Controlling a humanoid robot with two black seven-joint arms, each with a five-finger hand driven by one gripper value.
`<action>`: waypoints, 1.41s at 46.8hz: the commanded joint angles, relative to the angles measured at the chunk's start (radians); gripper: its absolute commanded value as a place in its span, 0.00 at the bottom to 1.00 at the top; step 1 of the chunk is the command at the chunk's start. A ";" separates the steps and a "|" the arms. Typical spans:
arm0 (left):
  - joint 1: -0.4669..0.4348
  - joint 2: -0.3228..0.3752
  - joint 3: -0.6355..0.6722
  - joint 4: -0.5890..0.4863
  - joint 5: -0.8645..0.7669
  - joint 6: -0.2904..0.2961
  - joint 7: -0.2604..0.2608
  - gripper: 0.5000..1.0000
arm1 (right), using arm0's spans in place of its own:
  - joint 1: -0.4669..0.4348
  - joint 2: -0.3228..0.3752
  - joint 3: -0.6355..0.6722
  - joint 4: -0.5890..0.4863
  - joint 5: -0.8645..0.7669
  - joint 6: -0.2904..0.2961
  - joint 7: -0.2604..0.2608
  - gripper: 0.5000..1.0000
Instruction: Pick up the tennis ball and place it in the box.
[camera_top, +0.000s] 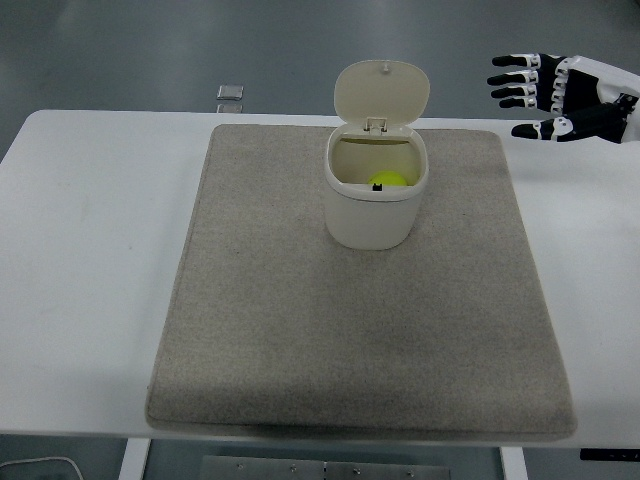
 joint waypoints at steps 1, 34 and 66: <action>0.000 0.000 0.000 0.000 0.000 0.000 0.000 0.98 | -0.012 0.006 -0.001 -0.013 0.093 0.000 -0.028 0.79; 0.000 0.000 0.000 0.000 -0.002 0.000 0.000 0.98 | -0.076 0.048 -0.009 -0.002 0.424 -0.152 -0.160 0.77; 0.000 0.000 0.000 0.000 0.000 0.000 0.000 0.98 | -0.113 0.131 0.008 -0.003 0.524 -0.267 -0.215 0.79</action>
